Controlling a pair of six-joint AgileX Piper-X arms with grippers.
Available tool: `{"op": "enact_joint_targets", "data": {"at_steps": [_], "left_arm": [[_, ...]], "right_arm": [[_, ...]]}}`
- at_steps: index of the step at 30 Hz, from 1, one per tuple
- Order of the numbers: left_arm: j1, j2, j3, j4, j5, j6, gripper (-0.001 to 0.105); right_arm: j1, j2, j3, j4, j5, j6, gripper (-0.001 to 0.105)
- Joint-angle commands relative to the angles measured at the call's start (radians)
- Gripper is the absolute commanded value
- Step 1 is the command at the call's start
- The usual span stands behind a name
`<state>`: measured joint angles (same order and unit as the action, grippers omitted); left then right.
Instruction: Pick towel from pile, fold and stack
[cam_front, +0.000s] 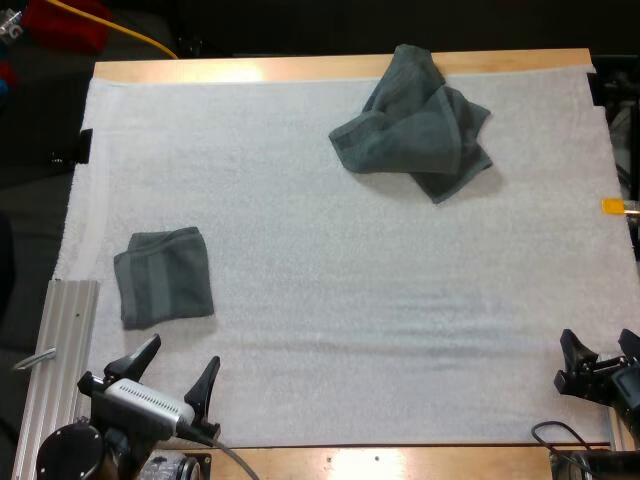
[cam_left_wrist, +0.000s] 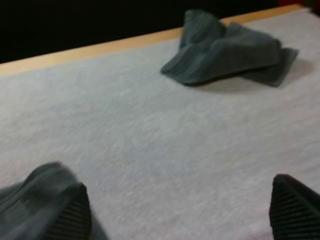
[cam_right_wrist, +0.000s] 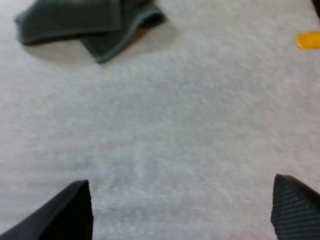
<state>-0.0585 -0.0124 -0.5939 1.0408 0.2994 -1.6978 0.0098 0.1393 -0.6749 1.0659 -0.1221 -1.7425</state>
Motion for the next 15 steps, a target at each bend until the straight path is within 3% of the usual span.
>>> {"op": "enact_joint_targets", "data": {"at_steps": [1, 15], "left_arm": [[0.001, -0.047, -0.018, -0.013, 0.021, -0.011, 0.071], [0.001, 0.079, -0.184, -0.025, 0.177, -0.011, 0.071]], "right_arm": [[-0.006, 0.010, -0.024, -0.003, -0.038, -0.007, 0.071], [-0.006, 0.196, -0.192, -0.033, -0.286, -0.009, 0.071]]}}
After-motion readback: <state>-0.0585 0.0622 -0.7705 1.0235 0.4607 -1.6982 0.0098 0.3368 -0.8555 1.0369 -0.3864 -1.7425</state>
